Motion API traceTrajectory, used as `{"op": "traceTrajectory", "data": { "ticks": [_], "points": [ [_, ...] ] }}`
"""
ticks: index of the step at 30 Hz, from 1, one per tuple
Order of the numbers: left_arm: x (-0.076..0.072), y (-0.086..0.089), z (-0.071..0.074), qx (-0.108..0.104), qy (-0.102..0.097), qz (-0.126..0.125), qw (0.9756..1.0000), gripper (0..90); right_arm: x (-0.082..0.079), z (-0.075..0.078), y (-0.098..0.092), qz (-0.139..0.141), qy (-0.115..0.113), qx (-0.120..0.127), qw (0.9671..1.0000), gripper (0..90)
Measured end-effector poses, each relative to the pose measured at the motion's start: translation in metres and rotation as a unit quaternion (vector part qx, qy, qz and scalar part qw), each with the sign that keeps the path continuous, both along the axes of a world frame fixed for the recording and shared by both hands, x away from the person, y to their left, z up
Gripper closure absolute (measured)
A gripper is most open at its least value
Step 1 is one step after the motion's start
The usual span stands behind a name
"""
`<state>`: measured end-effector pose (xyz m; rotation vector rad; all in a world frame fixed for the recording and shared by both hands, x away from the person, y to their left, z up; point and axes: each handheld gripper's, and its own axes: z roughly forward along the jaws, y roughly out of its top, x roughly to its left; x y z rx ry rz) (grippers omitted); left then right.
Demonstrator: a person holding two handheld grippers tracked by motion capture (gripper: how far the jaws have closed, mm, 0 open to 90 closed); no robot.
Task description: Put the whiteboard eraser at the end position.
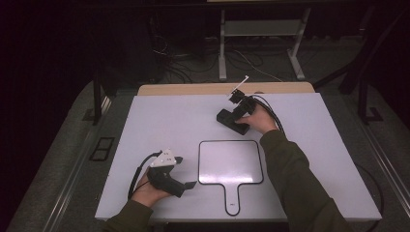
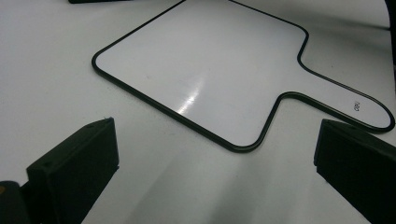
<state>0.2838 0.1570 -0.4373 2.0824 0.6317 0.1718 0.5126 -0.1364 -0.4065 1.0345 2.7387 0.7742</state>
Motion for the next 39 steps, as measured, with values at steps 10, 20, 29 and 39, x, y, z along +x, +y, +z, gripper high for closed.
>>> {"op": "traceTrajectory", "data": {
  "ticks": [10, 20, 29, 39],
  "points": [
    [0.002, 0.000, -0.001, 0.002, -0.001, 0.002, 1.0000, 0.0, -0.023, 0.009, 0.005, 0.010, -0.089, 0.014, 0.9959, 19.3],
    [0.000, 0.000, 0.000, 0.004, -0.002, 0.003, 1.0000, 0.0, -0.031, 0.017, -0.010, -0.021, -0.083, 0.055, 0.9948, 16.7],
    [-0.001, 0.001, 0.000, -0.001, -0.002, 0.006, 1.0000, 0.0, -0.044, 0.021, -0.021, -0.021, -0.080, 0.079, 0.9934, 11.0],
    [-0.001, 0.002, 0.000, -0.007, 0.001, 0.015, 0.9999, 0.0, -0.061, 0.021, -0.029, -0.008, -0.086, 0.095, 0.9917, 0.8]
  ]
}}
